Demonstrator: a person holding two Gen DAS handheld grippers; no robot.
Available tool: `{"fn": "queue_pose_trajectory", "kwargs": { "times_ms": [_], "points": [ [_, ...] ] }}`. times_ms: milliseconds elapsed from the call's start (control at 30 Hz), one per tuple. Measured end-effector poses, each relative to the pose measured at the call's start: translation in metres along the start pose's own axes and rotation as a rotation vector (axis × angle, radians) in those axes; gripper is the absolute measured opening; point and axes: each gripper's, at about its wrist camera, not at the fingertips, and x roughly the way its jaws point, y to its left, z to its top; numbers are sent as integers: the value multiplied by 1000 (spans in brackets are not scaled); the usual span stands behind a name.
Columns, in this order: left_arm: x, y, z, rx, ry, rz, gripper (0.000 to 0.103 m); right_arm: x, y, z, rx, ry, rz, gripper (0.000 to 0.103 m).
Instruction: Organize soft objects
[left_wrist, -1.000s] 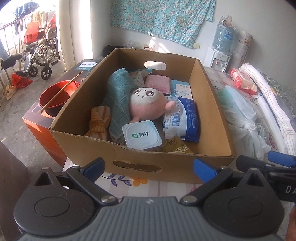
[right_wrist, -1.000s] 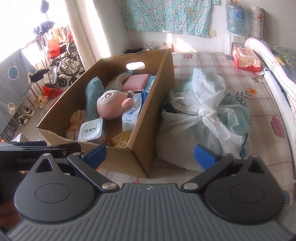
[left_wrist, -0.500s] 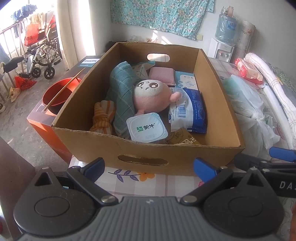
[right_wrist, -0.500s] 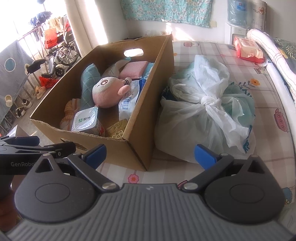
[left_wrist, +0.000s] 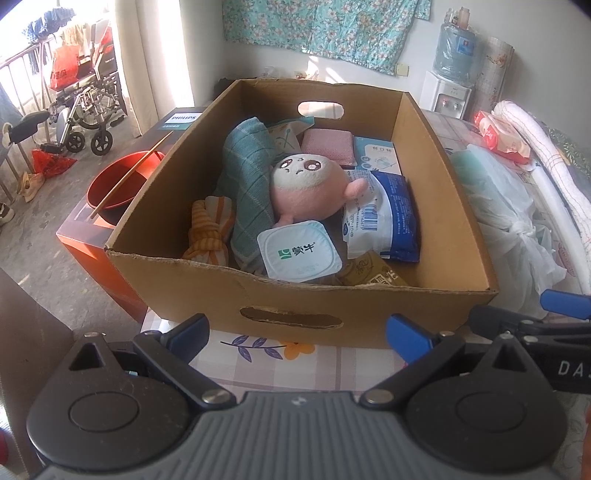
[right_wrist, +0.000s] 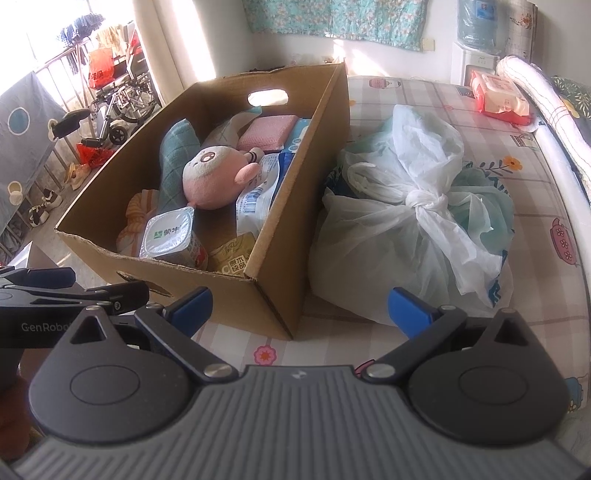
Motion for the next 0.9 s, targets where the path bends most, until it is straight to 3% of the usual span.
{"fn": "queue_pose_trajectory", "kwargs": {
  "times_ms": [900],
  "points": [
    [0,1,0,-1,4,3,102,4,-2,0,4,11,5,102]
  ]
}}
